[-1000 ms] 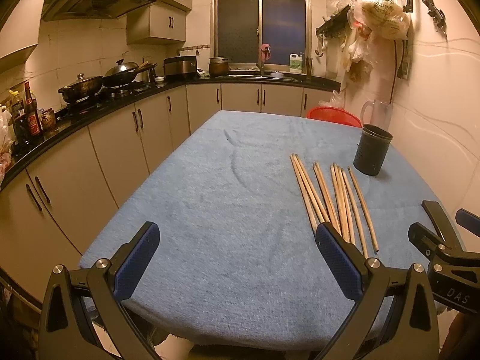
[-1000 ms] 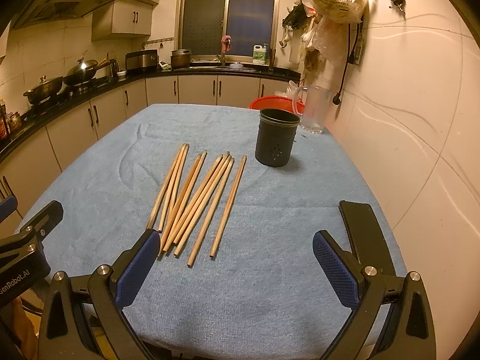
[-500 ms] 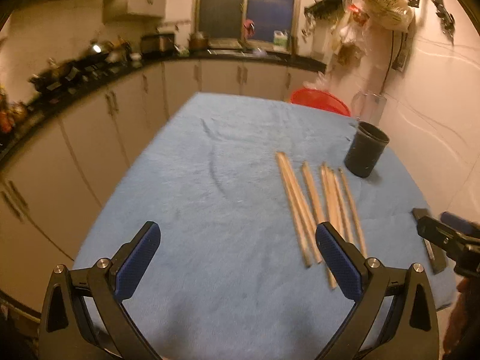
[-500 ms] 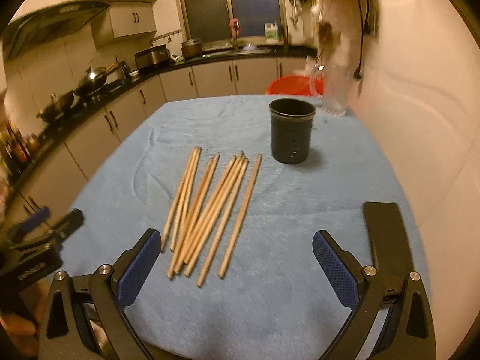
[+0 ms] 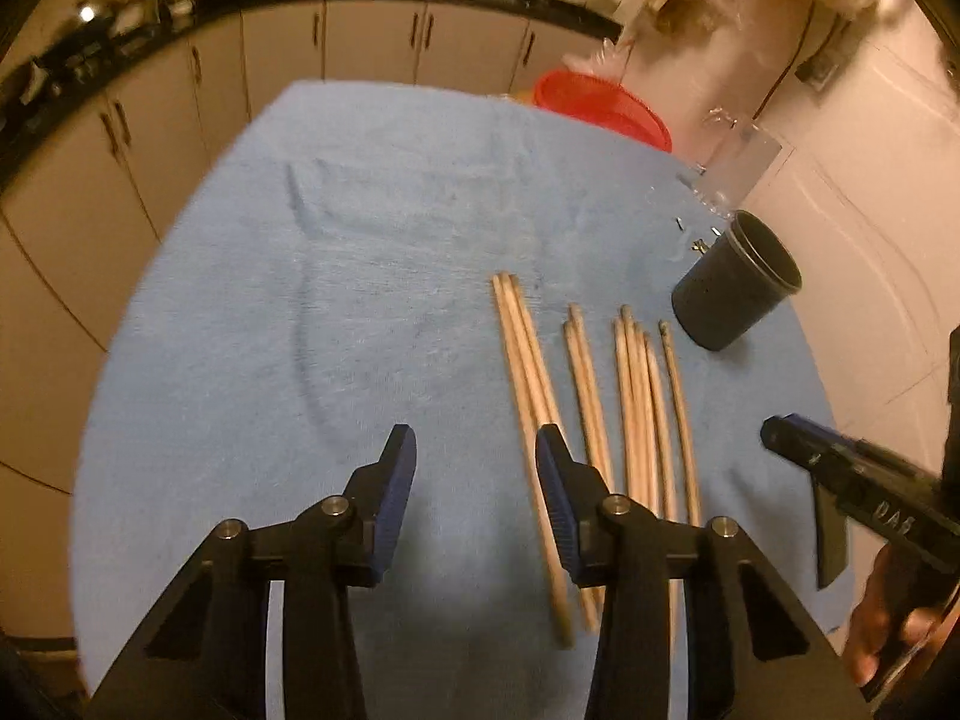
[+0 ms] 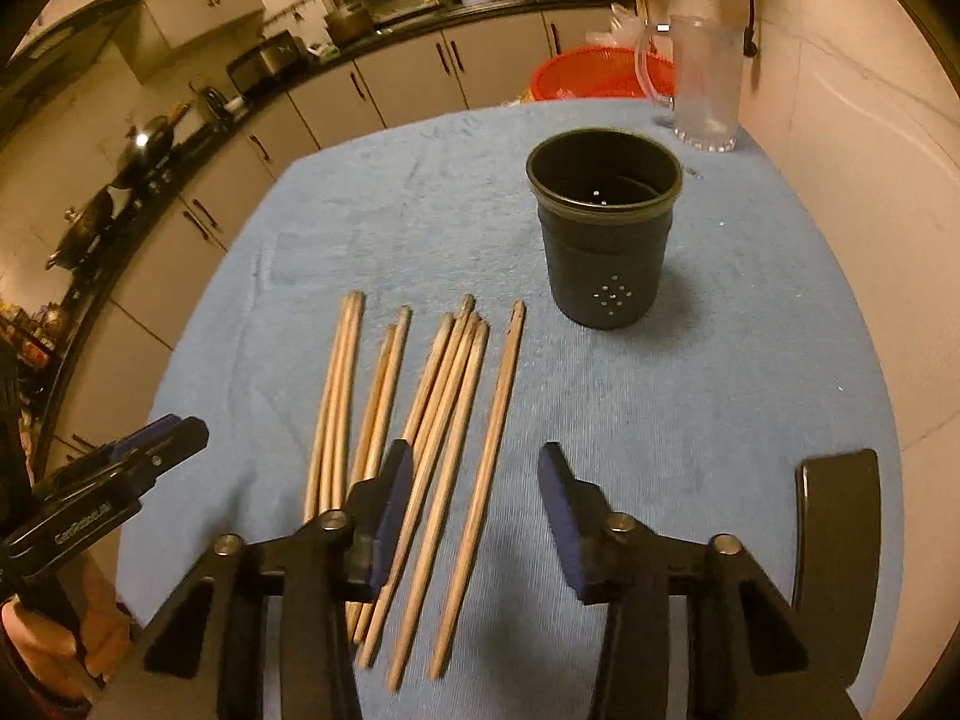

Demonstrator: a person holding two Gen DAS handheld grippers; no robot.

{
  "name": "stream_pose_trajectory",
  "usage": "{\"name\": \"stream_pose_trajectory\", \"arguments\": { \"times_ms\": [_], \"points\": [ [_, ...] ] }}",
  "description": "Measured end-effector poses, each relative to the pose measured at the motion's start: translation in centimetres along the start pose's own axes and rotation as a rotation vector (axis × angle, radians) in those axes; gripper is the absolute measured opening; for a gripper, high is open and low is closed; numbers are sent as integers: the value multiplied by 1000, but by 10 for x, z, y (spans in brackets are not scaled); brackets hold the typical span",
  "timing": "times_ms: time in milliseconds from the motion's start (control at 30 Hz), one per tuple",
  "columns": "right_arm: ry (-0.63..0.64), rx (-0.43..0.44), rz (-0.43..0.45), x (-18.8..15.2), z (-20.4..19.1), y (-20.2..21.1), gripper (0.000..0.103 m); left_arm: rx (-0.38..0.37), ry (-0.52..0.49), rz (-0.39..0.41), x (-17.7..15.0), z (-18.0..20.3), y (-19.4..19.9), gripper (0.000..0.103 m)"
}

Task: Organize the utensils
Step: 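Lower the right tool onto the chopsticks and close on one chopstick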

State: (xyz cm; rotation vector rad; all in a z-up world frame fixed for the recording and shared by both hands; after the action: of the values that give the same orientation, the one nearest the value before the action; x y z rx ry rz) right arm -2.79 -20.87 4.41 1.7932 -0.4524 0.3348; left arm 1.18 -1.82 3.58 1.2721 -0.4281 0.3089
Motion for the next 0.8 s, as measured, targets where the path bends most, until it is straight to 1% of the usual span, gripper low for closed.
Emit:
{"name": "stream_pose_trajectory", "arguments": {
  "times_ms": [33,100,133,200,267,333,367,400,467,633,700,800],
  "points": [
    [-1,-10,-5,4,0,-6,36,-9,1,-19,5,1,-8,38],
    [-2,-29,-14,10,1,-13,36,-1,6,-37,15,3,-22,38],
    [-9,-30,-17,11,3,-16,36,-20,12,-48,20,5,-28,36],
    [-13,-42,-26,16,4,-23,35,-11,12,-62,27,8,-41,33],
    [-18,-53,-35,19,5,-31,35,-20,17,-78,34,11,-55,32],
    [-27,-58,-43,21,7,-36,35,-14,19,-97,38,13,-66,26],
    [-25,-63,-48,22,7,-40,35,-20,19,-105,40,14,-71,26],
    [-21,-69,-49,22,7,-42,35,-23,16,-110,42,14,-75,26],
    [-17,-77,-51,21,7,-44,35,2,0,-115,44,17,-81,26],
    [-23,-74,-55,20,9,-47,35,34,-26,-129,46,20,-95,24],
    [-25,-76,-54,20,10,-46,35,36,-36,-117,47,20,-94,24],
    [-25,-74,-57,20,11,-47,35,34,-52,-120,47,19,-93,23]
  ]
}}
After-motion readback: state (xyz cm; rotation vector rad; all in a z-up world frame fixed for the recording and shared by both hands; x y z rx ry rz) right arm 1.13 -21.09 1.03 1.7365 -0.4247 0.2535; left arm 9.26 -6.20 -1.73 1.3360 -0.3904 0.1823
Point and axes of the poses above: each gripper's, at about its wrist camera, not at the fingertips, and y roughly against the way its jaws point, z to its right, x to its top, the point moved 4 cm from there along -y, roughly the way its jaws point, and after that the axes turned 1 degree about -z, right-handed, at the moved point
